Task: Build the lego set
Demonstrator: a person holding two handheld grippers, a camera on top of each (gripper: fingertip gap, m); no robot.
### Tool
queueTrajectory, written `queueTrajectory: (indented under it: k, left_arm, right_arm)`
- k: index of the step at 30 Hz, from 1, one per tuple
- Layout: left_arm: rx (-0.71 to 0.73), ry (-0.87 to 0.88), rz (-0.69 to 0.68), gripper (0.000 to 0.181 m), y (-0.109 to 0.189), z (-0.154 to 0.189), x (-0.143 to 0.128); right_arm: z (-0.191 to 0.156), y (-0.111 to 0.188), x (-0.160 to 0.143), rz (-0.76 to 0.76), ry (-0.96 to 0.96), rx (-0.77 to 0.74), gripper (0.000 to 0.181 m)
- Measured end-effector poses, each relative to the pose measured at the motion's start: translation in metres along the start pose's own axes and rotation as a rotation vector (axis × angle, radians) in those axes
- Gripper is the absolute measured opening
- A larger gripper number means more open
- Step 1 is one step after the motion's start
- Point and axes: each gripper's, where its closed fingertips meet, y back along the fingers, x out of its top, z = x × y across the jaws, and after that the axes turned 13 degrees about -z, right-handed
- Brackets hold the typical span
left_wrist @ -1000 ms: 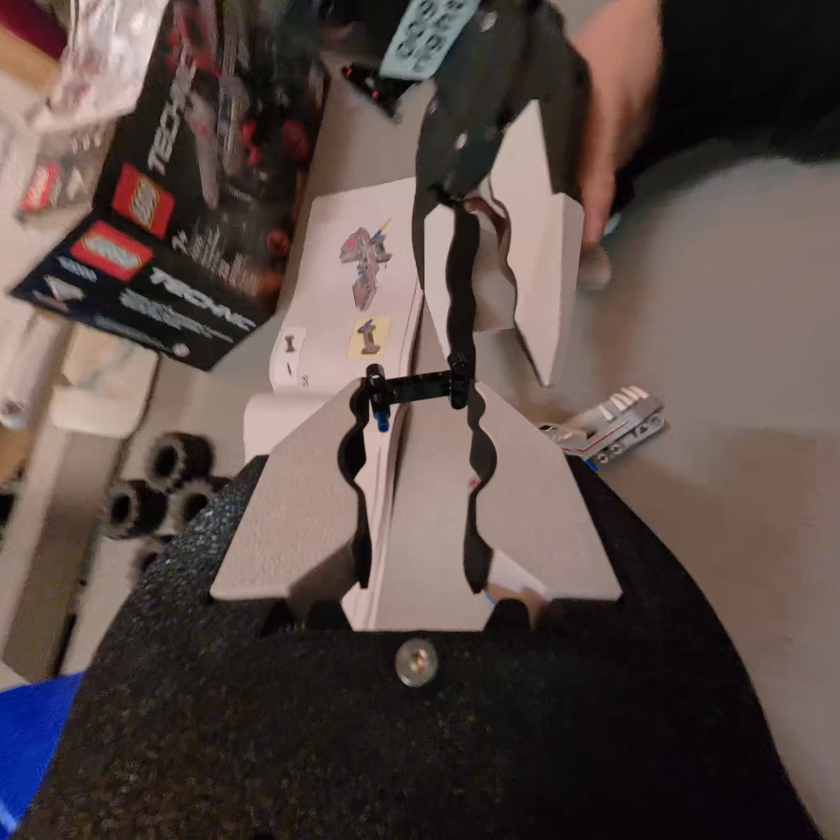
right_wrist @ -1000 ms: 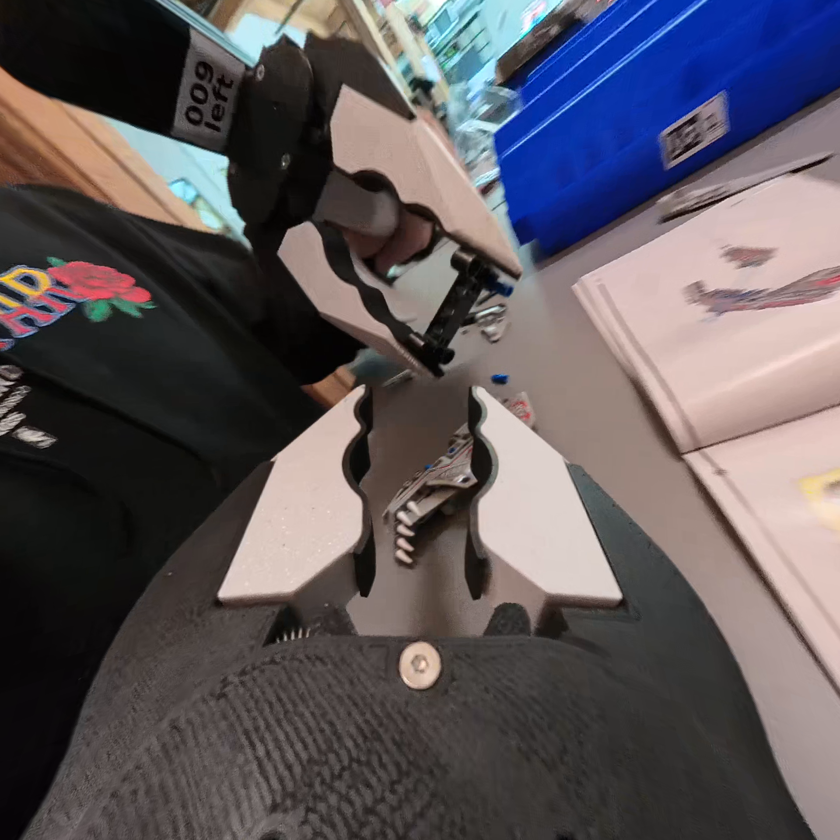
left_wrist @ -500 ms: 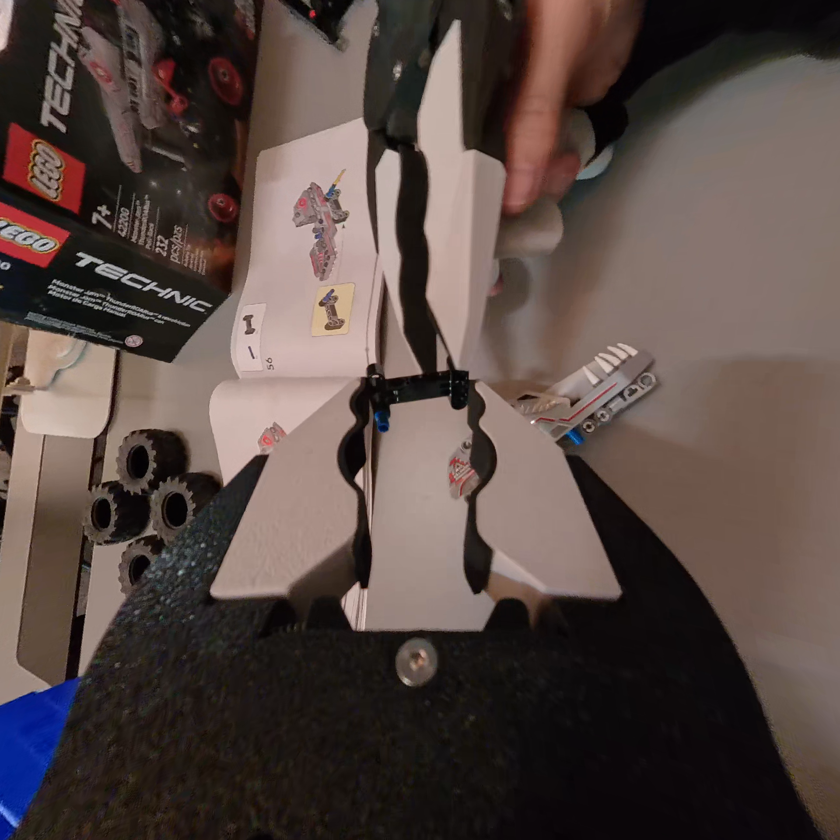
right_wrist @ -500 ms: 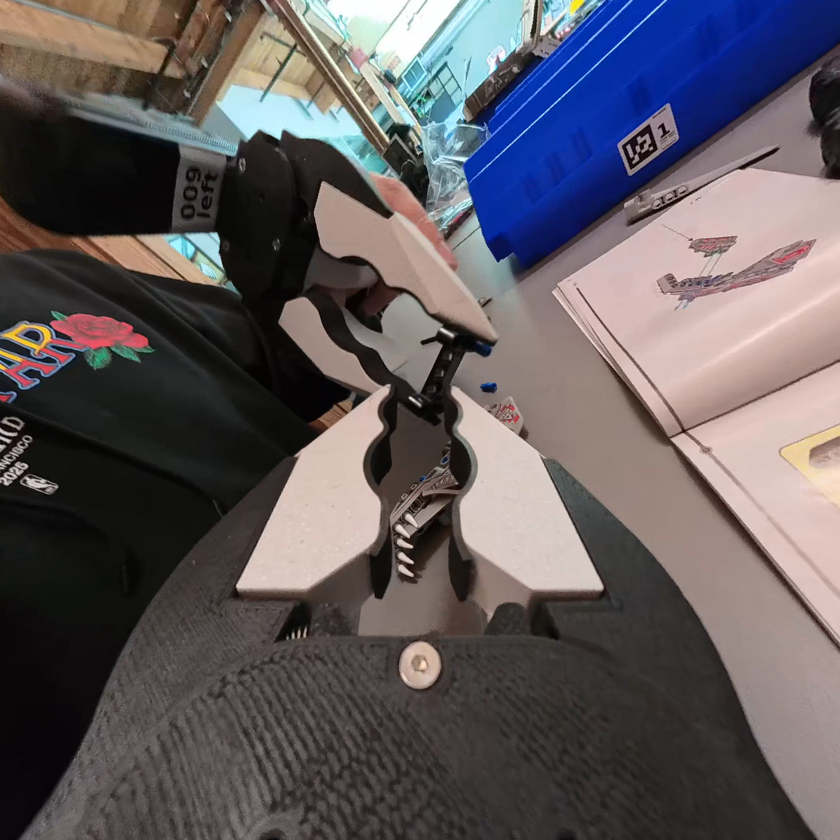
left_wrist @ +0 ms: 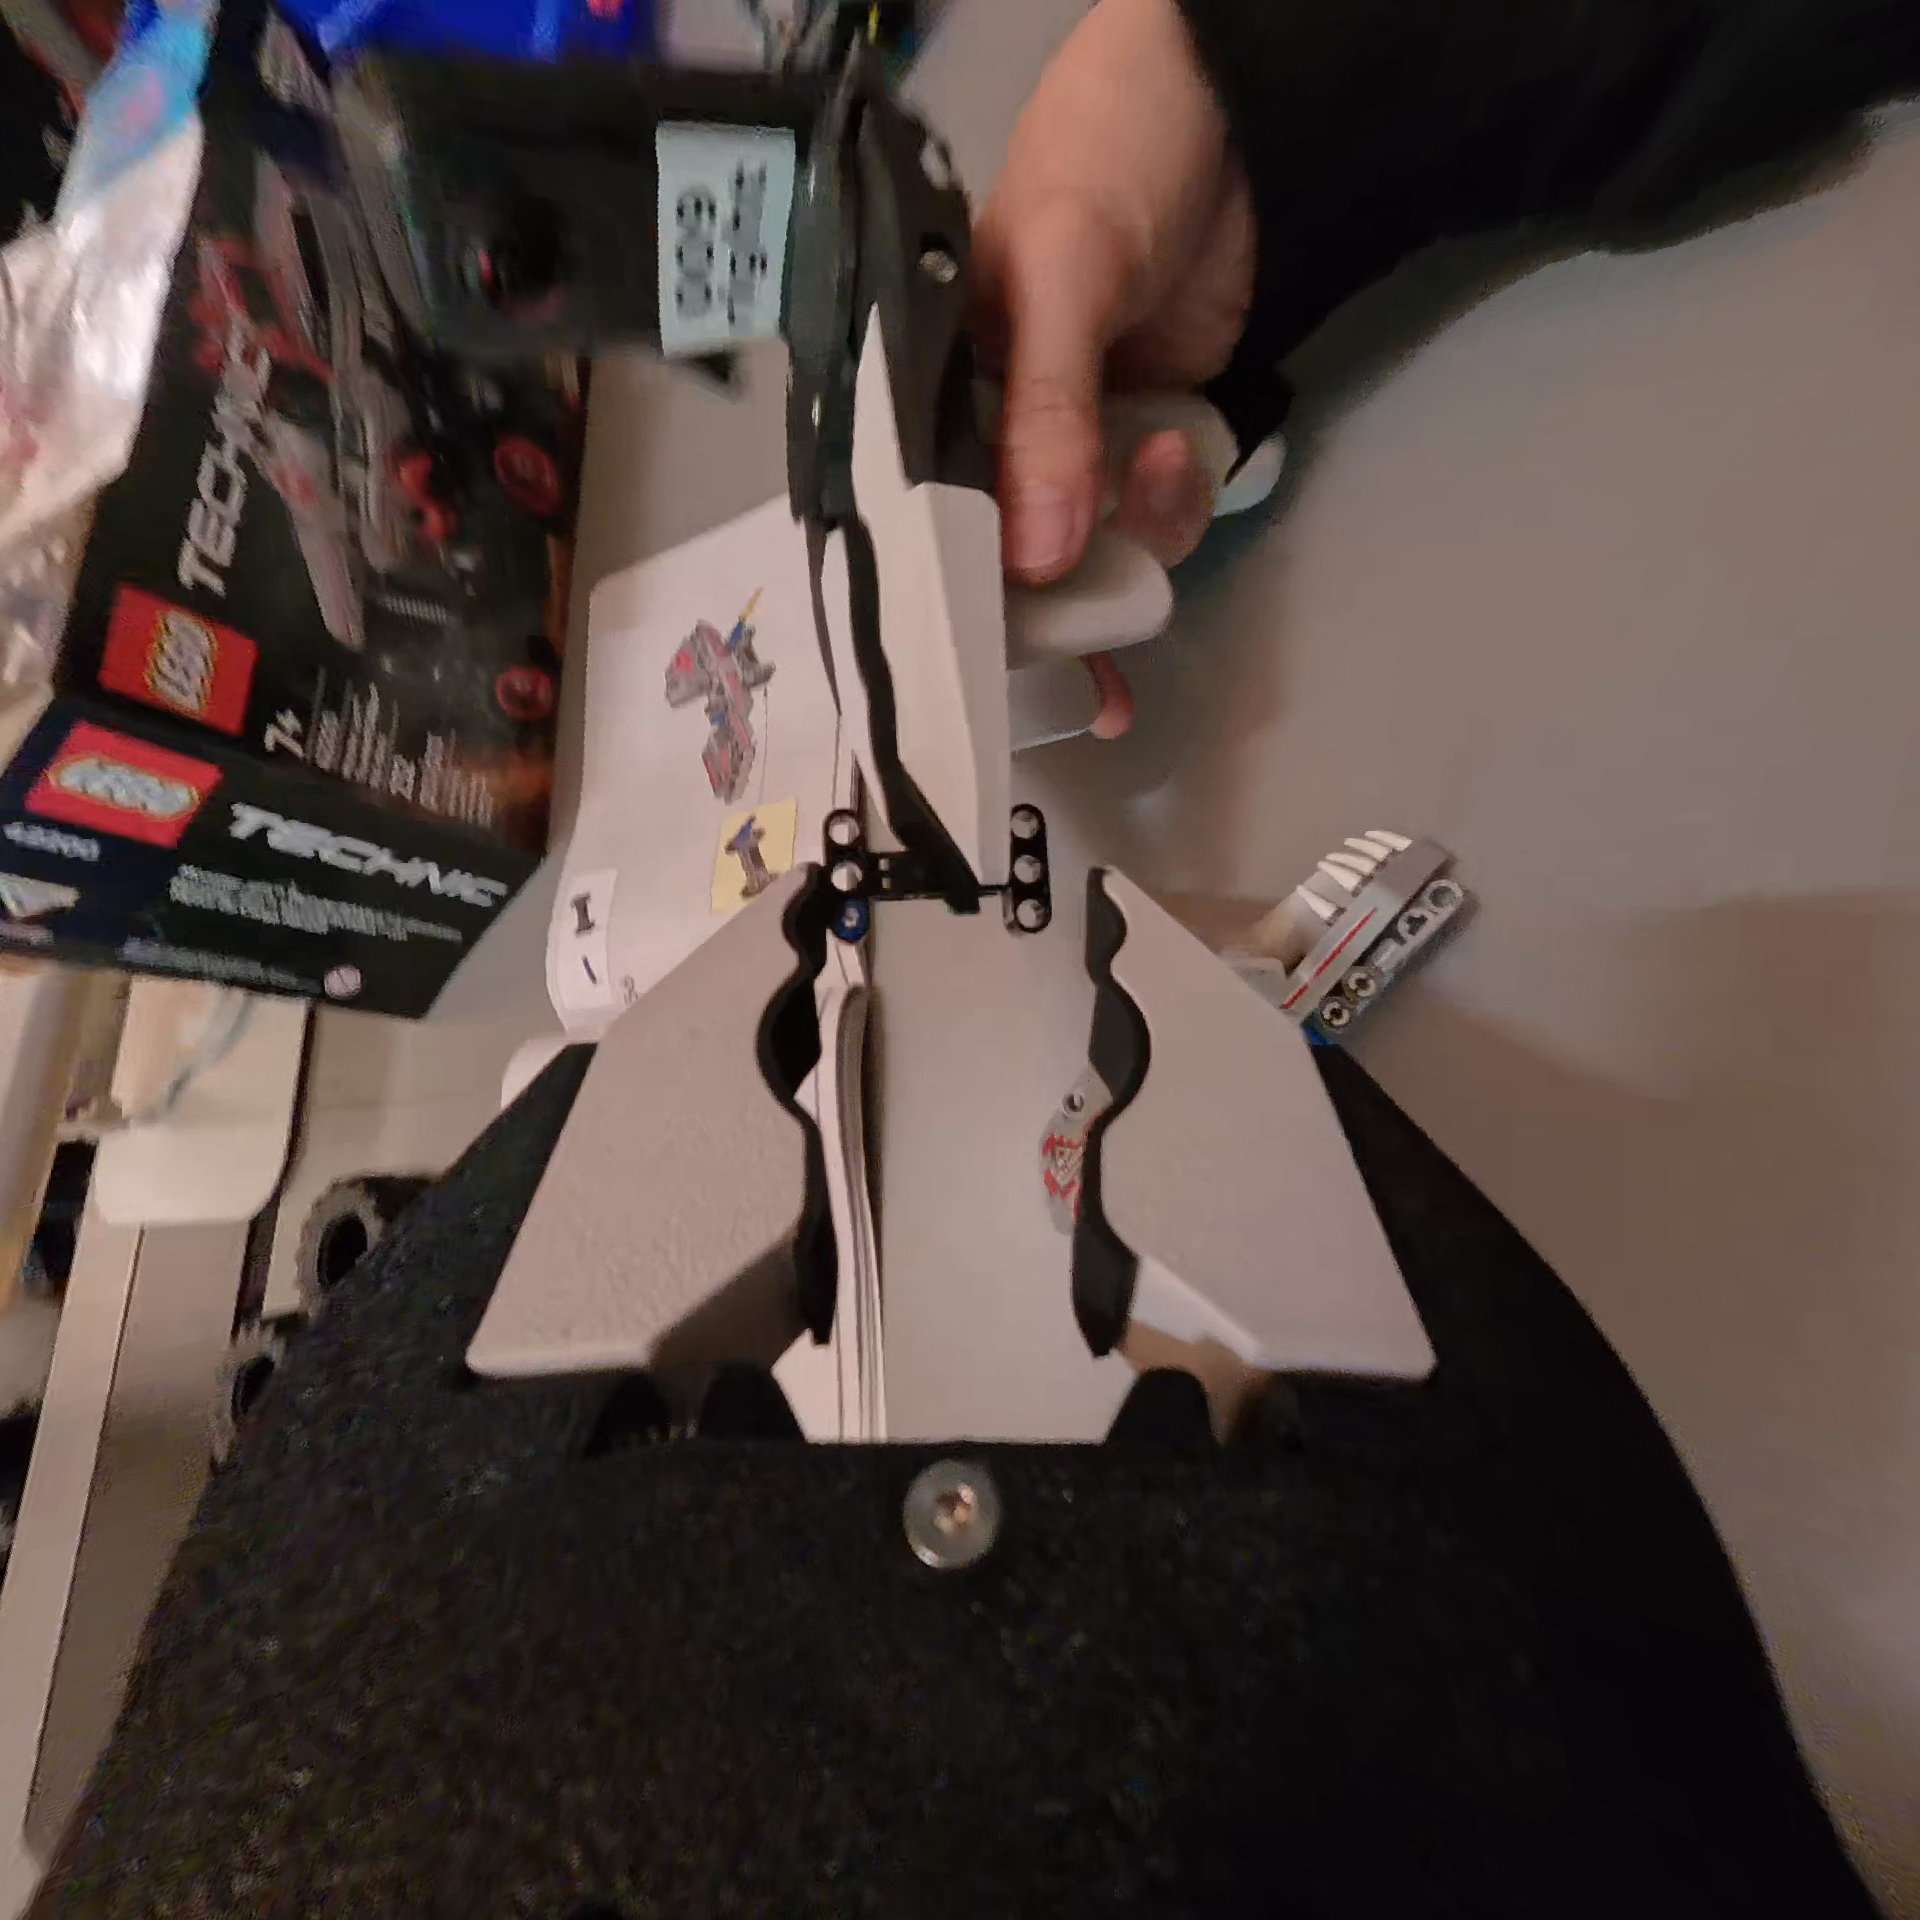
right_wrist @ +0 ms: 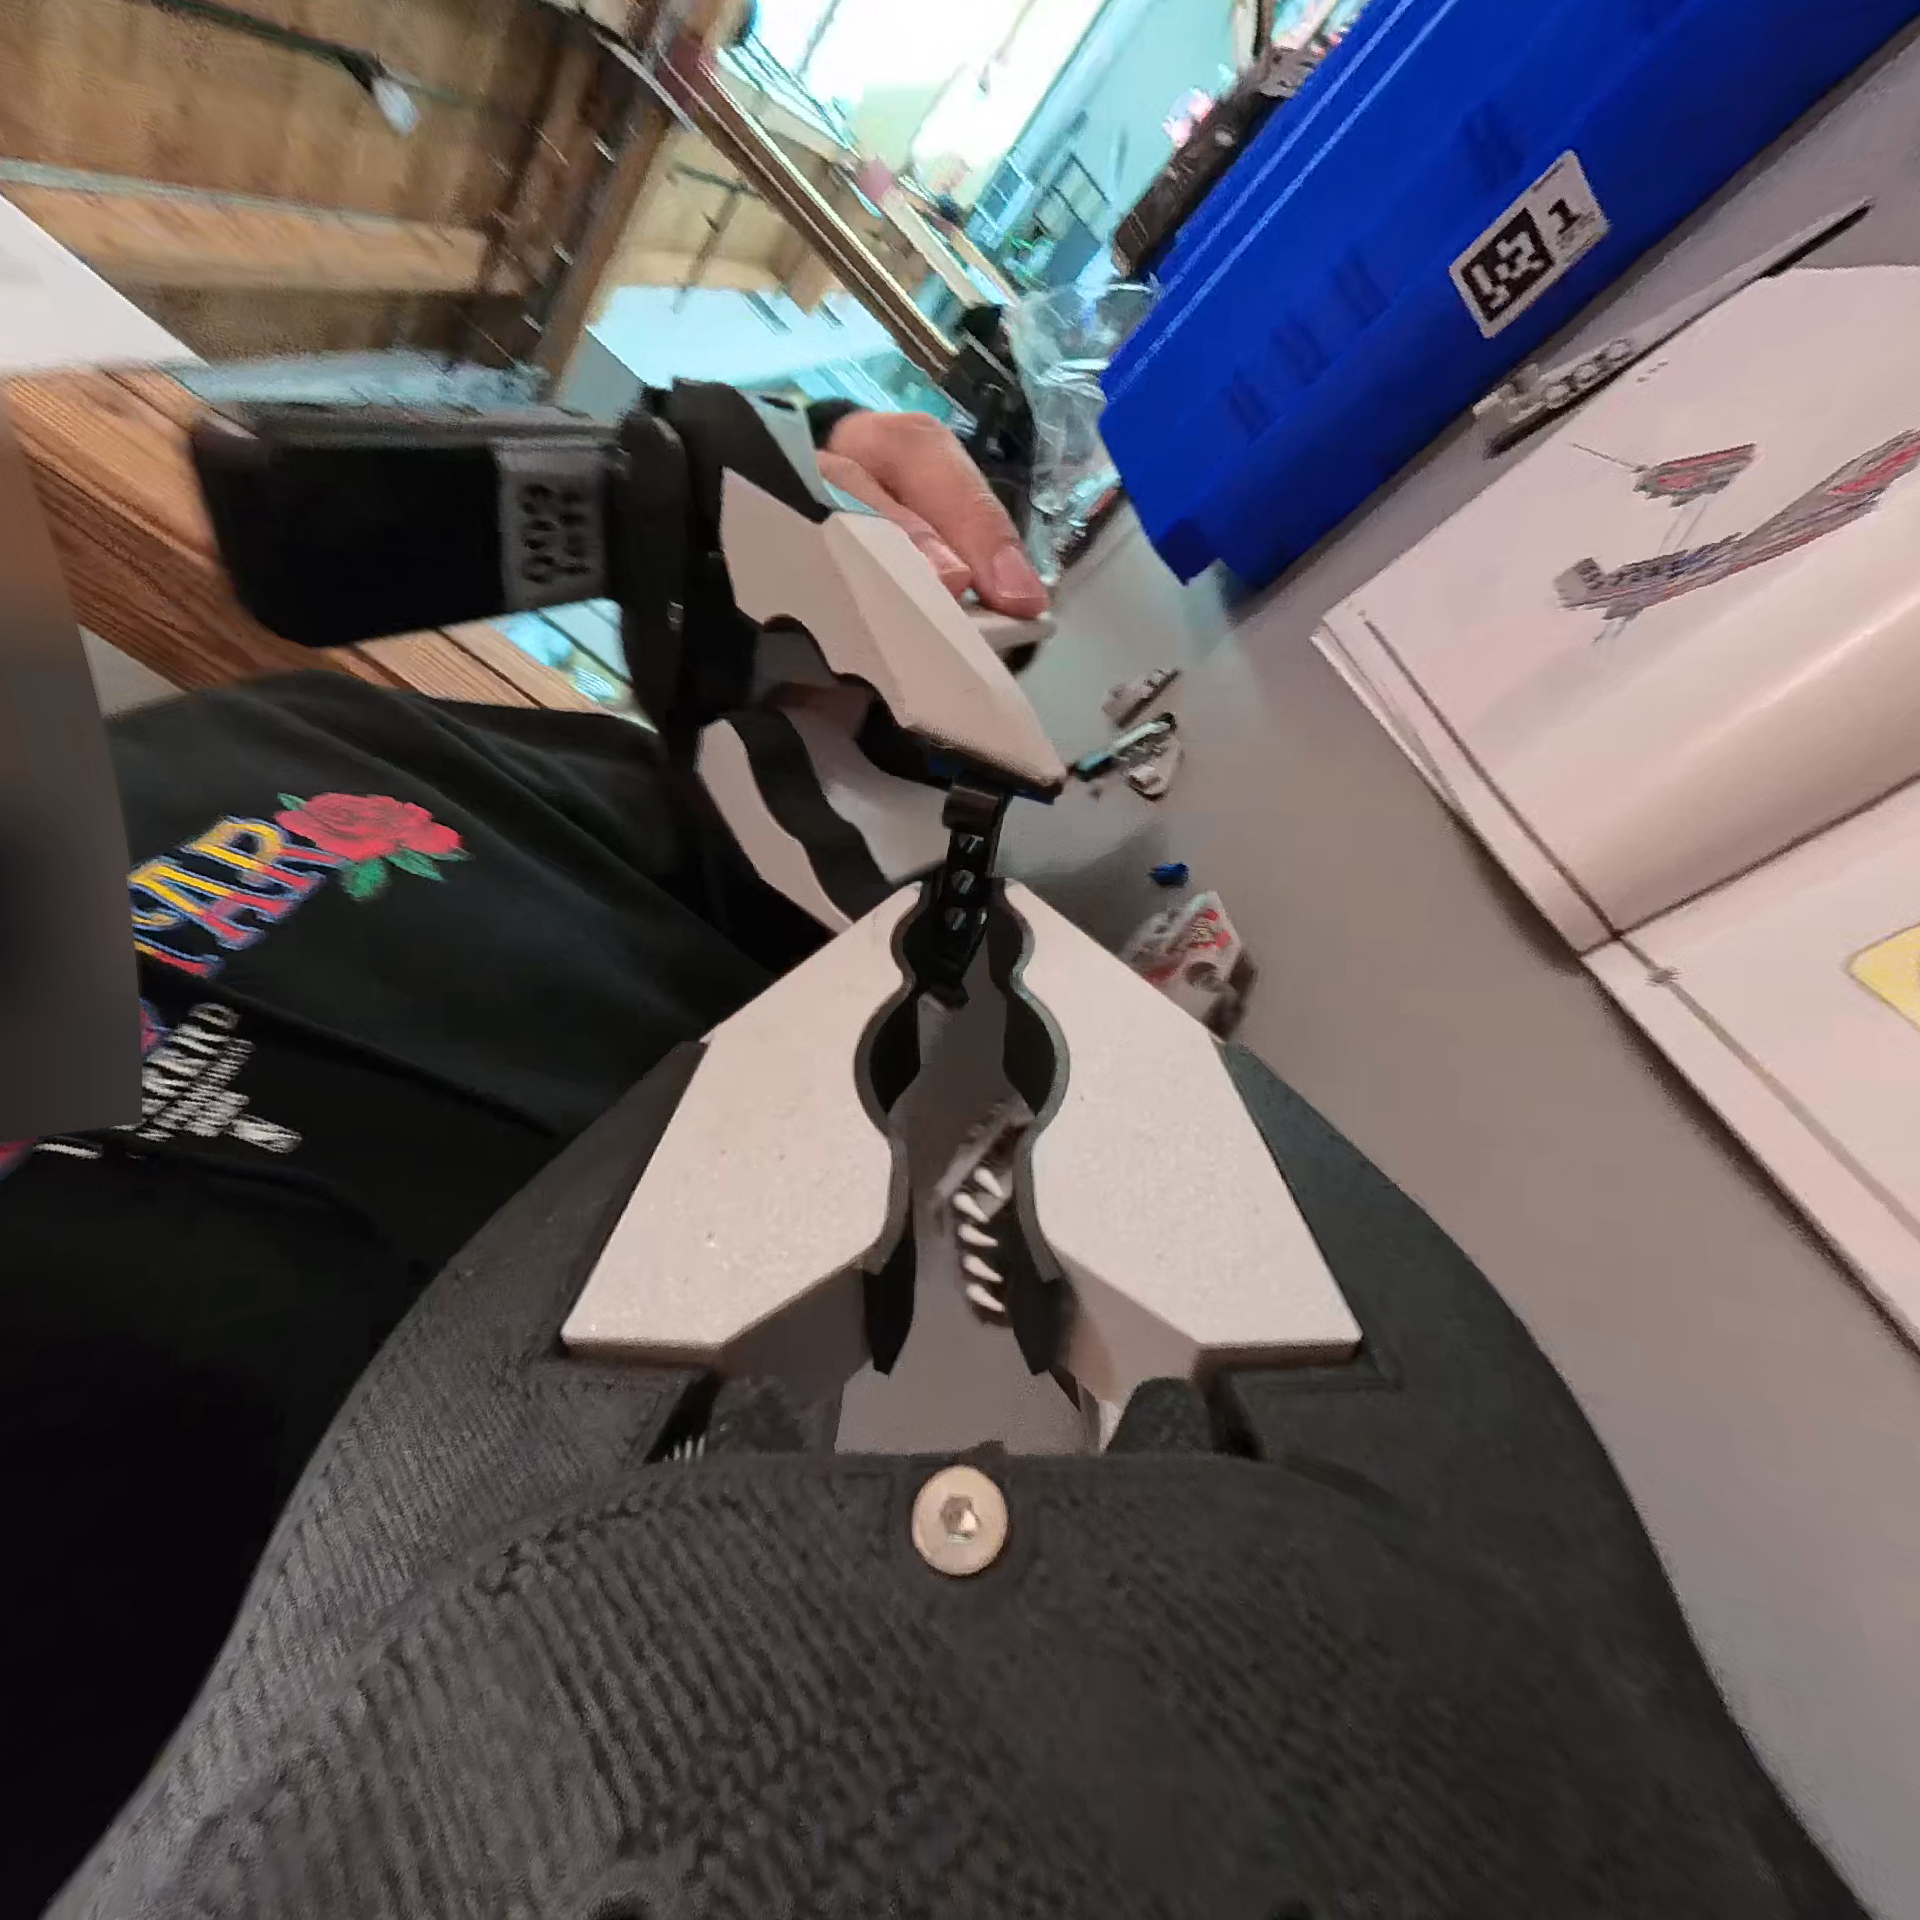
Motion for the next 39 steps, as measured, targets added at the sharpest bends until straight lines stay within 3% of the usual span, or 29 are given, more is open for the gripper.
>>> queueTrajectory:
  k: [3, 10, 15, 20, 24, 28, 32, 39]
  left_arm:
    - [-0.044, -0.003, 0.102, 0.04, 0.008, -0.001, 0.002]
    - [-0.192, 0.019, 0.169, 0.042, 0.02, 0.009, -0.002]
    - [-0.146, -0.055, 0.144, 0.041, 0.019, 0.0, -0.014]
    - [-0.074, -0.184, 0.144, 0.029, 0.019, -0.001, -0.007]
    - [-0.023, -0.17, 0.122, 0.016, 0.017, -0.005, -0.005]
    - [0.016, -0.007, 0.096, 0.008, 0.011, -0.015, -0.013]
    - [-0.002, 0.197, 0.099, 0.008, 0.0, -0.02, -0.025]
    - [0.014, 0.399, 0.029, 0.008, -0.012, -0.028, -0.047]
  right_arm:
    - [-0.007, -0.002, 0.001, 0.011, -0.051, 0.091, 0.007]
    - [-0.009, -0.008, -0.005, -0.058, -0.014, 0.083, 0.006]
    - [-0.01, -0.008, -0.01, -0.072, -0.101, 0.171, 0.006]
    - [-0.01, -0.013, -0.01, -0.074, -0.134, 0.192, 0.006]
    - [-0.006, -0.008, -0.006, -0.038, -0.142, 0.177, 0.006]
    - [0.005, -0.002, -0.001, -0.012, -0.079, 0.057, 0.008]
    - [0.02, 0.004, -0.007, -0.104, 0.114, -0.198, 0.022]
    - [0.028, 0.011, -0.006, -0.189, 0.448, -0.474, 0.03]
